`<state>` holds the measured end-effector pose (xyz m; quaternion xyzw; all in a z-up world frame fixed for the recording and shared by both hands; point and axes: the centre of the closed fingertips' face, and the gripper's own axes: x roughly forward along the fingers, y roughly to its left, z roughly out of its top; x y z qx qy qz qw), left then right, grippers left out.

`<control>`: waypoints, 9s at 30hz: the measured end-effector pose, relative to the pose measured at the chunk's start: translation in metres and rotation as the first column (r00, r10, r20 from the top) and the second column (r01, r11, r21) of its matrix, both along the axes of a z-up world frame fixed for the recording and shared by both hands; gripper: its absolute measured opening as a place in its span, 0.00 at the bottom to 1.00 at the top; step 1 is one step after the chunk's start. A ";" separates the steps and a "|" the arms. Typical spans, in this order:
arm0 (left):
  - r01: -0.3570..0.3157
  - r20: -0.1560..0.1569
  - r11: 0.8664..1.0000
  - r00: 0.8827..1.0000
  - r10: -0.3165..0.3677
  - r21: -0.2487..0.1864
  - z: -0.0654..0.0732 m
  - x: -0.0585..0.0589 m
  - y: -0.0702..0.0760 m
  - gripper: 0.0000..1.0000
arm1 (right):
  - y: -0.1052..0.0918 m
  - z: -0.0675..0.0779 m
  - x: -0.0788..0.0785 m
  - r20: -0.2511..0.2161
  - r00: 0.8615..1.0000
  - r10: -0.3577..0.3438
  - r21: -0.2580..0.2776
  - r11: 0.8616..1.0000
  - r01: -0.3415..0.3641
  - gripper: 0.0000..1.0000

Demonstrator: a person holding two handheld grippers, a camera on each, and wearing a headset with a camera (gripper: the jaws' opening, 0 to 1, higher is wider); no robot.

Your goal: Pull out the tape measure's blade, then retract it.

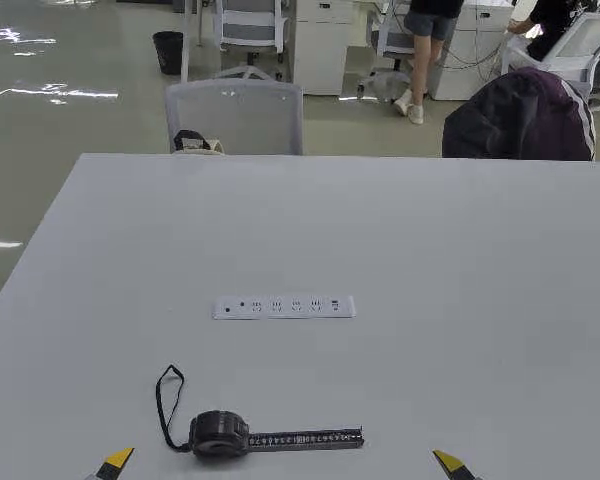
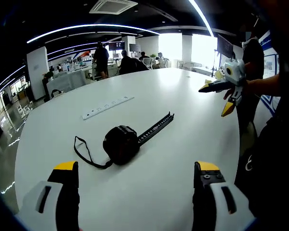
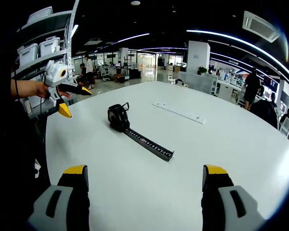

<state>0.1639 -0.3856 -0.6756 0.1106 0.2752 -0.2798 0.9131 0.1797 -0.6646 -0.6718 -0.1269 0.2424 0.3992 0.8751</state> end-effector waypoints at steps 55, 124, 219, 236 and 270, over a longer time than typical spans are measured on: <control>-0.374 0.077 0.927 0.925 0.372 0.015 -0.003 0.016 -0.002 0.99 | 0.006 -0.006 -0.010 -0.011 0.999 -0.038 -0.014 0.999 0.038 0.92; -0.657 -0.068 0.752 0.753 0.654 -0.051 -0.082 0.118 -0.013 0.80 | 0.029 -0.084 0.111 -0.071 0.878 0.474 -0.107 0.871 -0.479 0.39; -0.721 -0.102 0.688 0.693 0.713 -0.086 -0.086 0.127 -0.015 0.68 | 0.039 -0.111 0.112 -0.155 0.760 0.632 -0.145 0.746 -0.650 0.12; -0.722 -0.115 0.681 0.692 0.713 -0.122 -0.090 0.127 -0.012 0.66 | 0.053 -0.108 0.114 -0.144 0.755 0.639 -0.142 0.742 -0.655 0.12; -0.712 -0.135 0.688 0.702 0.699 -0.141 -0.091 0.128 -0.013 0.65 | 0.077 -0.107 0.115 -0.140 0.740 0.658 -0.136 0.727 -0.673 0.12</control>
